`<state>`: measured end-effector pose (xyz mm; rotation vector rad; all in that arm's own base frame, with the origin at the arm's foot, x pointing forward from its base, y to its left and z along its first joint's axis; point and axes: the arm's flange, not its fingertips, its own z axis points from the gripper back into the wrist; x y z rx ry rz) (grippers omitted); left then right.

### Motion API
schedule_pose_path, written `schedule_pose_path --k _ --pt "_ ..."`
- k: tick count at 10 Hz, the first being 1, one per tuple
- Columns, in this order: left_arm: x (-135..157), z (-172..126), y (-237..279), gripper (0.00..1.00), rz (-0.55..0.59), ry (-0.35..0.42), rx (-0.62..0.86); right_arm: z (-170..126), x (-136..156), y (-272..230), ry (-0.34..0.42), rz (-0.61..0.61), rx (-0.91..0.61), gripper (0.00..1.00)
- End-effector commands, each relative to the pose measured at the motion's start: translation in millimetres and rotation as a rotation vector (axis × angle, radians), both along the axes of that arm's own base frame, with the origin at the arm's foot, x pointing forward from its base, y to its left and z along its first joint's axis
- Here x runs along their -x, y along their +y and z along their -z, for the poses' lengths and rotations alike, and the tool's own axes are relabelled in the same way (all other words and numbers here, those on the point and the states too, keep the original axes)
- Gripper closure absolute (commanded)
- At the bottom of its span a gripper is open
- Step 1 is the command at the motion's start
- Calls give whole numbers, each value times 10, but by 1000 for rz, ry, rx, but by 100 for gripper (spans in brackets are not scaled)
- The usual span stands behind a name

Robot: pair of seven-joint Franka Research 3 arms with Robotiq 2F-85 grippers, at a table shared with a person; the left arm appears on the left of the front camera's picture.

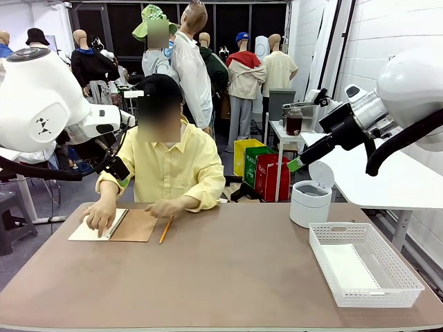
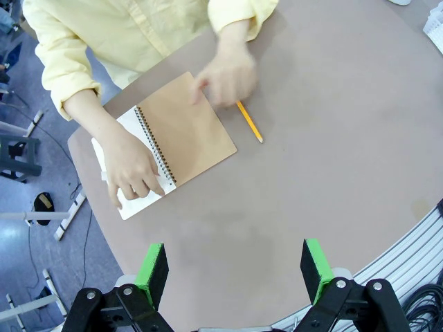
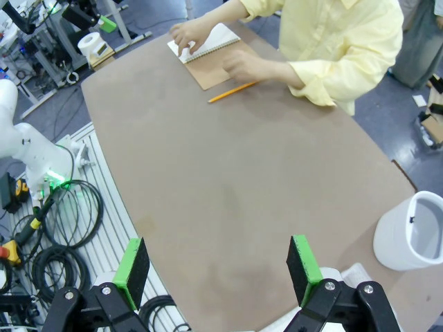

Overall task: Sort the paper based on its condition.
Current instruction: If a person hands you a paper, place it in the Organizing basket , and if it's crumpled, put it in the Trash can.

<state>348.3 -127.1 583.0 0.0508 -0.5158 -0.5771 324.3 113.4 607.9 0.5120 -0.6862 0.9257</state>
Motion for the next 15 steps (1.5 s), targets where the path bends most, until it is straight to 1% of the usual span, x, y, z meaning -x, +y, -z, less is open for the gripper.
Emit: schedule_pose_path --k 1,15 --pt "-2 -1 6 0 4 -5 3 2 -1 -5 5 -4 -4 0" --pt "-2 -1 6 0 4 -5 3 2 -1 -5 5 -4 -4 0"
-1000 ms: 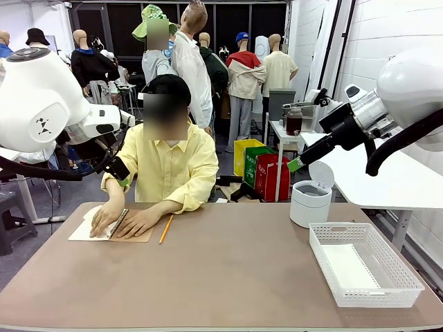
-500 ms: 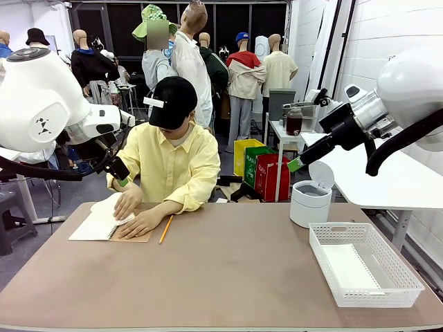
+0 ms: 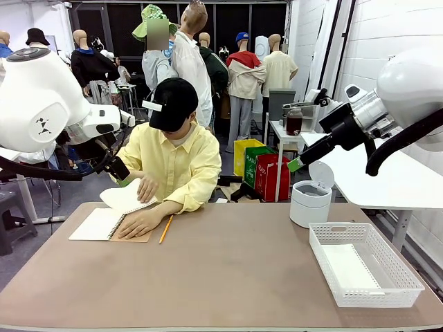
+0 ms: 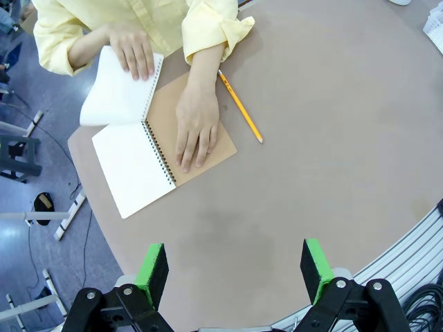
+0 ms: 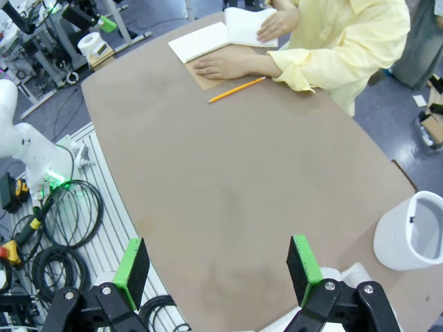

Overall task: Sort the paper based on its condition.
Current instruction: If a person hands you a paper, place it in the Organizing basket , and if it's crumpled, put it in the Trash can.

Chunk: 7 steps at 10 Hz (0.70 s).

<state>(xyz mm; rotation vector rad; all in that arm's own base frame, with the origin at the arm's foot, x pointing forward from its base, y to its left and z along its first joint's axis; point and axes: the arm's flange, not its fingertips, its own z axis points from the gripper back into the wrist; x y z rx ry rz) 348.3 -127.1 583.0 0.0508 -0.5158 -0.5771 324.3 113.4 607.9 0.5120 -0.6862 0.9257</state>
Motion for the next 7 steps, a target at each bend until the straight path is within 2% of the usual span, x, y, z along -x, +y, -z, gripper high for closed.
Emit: schedule_pose_path --k 1,7 --pt "-2 -1 6 0 4 -5 3 2 -1 -5 5 -4 -4 0" --pt "-2 -1 6 0 4 -5 3 2 -1 -5 5 -4 -4 0"
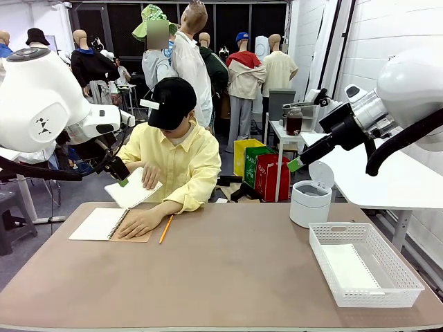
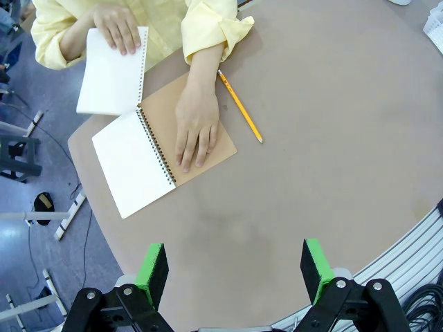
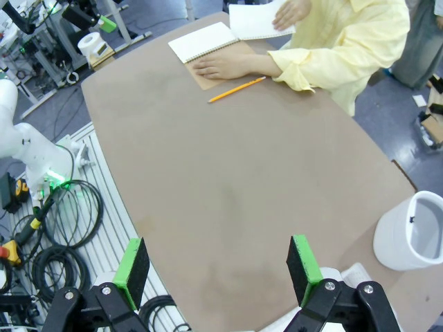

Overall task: Sort the paper based on its condition.
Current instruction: If a person hands you a paper, place it in the Organizing basket , and if it's crumpled, put it in the Trash can.

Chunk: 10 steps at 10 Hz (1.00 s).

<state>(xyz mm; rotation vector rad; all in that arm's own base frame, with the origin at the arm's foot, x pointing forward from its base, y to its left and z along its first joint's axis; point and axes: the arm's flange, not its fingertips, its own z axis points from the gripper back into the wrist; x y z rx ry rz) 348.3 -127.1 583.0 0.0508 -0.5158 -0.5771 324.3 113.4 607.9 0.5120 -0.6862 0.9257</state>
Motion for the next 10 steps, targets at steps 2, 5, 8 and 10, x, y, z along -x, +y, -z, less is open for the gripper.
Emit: schedule_pose_path --k 2,5,8,10 --pt "-2 -1 6 0 4 -5 3 2 -1 -5 5 -4 -4 0" --pt "-2 -1 6 0 4 -5 3 2 -1 -5 5 -4 -4 0" --pt "-2 -1 6 0 4 -5 3 2 -1 -5 5 -4 -4 0" --pt "-2 -1 6 0 4 -5 3 2 -1 -5 5 -4 -4 0"
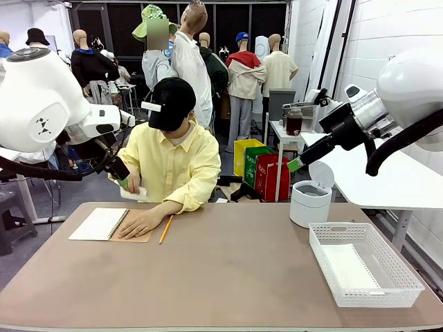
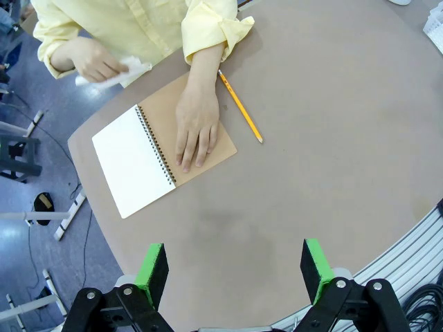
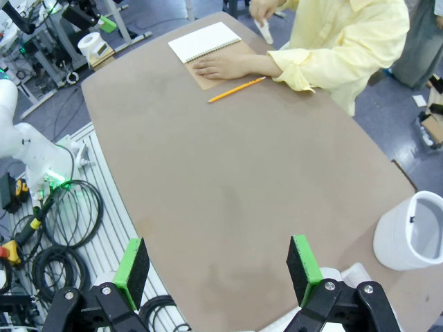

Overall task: Sort the paper based on its condition.
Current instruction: If a person hands you a paper, place it in the Organizing basket , and if it's crumpled, put it in the Trash can.

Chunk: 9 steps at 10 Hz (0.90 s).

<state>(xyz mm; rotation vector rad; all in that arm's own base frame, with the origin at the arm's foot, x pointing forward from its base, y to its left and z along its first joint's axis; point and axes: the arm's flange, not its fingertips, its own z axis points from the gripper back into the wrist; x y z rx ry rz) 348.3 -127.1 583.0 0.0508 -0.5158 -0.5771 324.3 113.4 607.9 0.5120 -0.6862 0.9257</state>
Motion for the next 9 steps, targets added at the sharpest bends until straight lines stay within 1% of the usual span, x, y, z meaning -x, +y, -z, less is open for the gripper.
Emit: schedule_pose_path --k 1,9 --pt "-2 -1 6 0 4 -5 3 2 -1 -5 5 -4 -4 0" --pt "-2 -1 6 0 4 -5 3 2 -1 -5 5 -4 -4 0"
